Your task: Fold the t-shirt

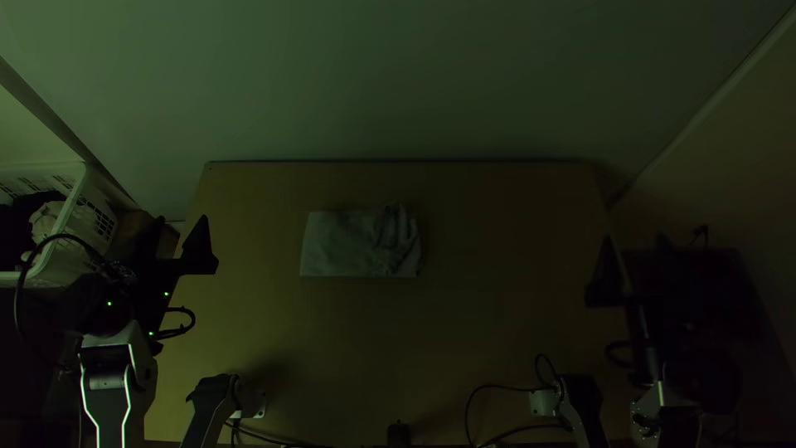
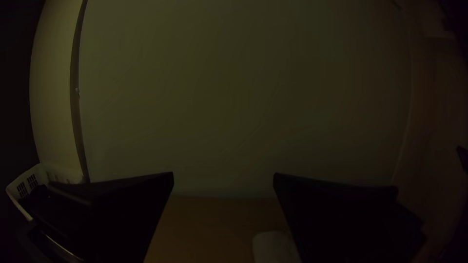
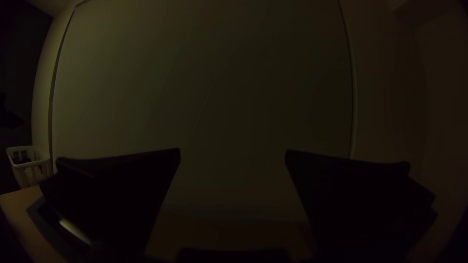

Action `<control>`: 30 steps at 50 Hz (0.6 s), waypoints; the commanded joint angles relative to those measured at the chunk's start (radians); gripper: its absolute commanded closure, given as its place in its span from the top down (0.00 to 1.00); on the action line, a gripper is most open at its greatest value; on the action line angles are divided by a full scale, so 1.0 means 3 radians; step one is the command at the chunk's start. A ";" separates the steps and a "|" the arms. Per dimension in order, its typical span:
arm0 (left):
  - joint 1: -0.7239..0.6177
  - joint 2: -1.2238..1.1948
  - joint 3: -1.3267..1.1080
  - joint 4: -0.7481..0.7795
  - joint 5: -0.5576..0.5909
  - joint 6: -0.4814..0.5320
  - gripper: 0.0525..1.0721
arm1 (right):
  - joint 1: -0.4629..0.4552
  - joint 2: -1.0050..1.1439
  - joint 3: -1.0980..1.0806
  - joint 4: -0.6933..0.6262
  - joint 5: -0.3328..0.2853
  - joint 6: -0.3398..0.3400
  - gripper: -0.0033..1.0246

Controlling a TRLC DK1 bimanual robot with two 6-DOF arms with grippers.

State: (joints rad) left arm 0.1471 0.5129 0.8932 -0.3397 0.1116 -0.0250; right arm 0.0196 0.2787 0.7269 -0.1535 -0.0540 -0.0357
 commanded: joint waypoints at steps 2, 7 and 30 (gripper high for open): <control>0.0031 -0.0477 -0.0554 0.0294 -0.0004 0.0058 0.96 | 0.0027 -0.0274 -0.0311 0.0072 -0.0014 -0.0065 0.96; 0.0077 -0.0799 -0.0937 0.0468 -0.0034 0.0068 0.96 | 0.0021 -0.0494 -0.0516 0.0052 -0.0014 -0.0070 0.96; 0.0169 -0.1720 -0.2338 0.0994 -0.0065 0.0191 0.96 | -0.0214 -0.0949 -0.1451 0.0231 0.0001 -0.0193 0.95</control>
State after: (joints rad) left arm 0.1822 0.0116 0.2535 -0.0673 0.0994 0.0128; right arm -0.0299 0.0044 0.3405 -0.1127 -0.0536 -0.0753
